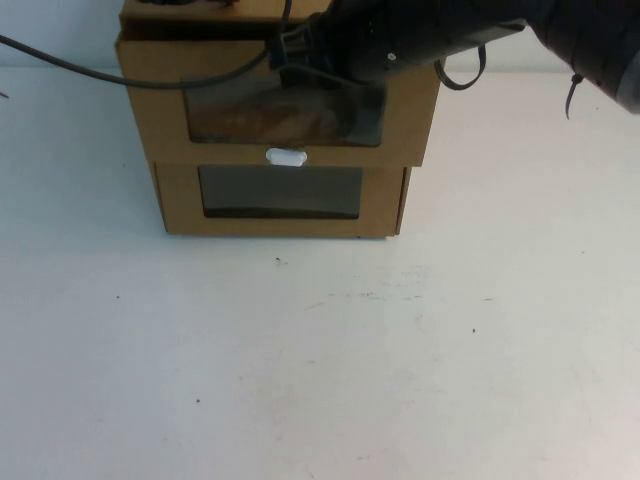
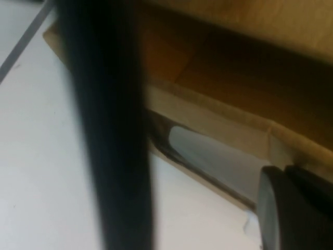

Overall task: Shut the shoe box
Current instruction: Close the shoe box with your right arm

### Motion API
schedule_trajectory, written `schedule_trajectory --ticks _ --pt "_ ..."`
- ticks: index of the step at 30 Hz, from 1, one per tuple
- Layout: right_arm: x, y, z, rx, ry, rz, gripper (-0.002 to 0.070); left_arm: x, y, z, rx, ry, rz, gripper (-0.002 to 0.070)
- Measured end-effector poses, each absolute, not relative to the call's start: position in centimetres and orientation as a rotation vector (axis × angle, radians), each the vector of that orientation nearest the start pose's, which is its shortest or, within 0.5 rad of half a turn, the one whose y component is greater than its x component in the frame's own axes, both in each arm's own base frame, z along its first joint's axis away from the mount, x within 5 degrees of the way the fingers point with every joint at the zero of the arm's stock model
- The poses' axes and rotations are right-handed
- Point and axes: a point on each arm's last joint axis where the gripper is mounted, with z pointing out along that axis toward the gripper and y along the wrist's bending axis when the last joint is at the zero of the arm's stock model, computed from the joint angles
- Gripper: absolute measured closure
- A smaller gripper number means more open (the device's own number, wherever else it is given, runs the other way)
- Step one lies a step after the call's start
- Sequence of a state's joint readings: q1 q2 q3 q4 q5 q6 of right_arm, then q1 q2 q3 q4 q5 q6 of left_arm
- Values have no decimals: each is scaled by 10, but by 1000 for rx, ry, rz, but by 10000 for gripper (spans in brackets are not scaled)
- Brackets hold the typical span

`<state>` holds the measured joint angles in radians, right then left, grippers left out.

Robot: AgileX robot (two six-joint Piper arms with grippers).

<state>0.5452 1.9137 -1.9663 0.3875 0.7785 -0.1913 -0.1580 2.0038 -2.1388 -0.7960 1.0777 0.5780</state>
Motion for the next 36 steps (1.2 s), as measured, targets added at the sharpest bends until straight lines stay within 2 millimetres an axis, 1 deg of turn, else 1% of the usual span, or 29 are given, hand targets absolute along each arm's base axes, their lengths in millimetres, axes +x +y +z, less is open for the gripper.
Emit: schedule_trajectory --ticks 13,21,26,29,36 --pt "403 260 373 -583 2082 690 688 433 -127 394 664 2091 -779 680" --pt "413 260 367 -546 2083 724 688 433 -127 395 657 2087 -794 680" --pt "415 259 366 -529 2080 741 688 432 -128 398 682 2072 -796 680" --pt "416 260 365 -520 2072 743 688 431 -128 402 701 2061 -794 680" --pt "417 258 364 -542 2079 779 688 422 -128 427 755 1996 -780 680"
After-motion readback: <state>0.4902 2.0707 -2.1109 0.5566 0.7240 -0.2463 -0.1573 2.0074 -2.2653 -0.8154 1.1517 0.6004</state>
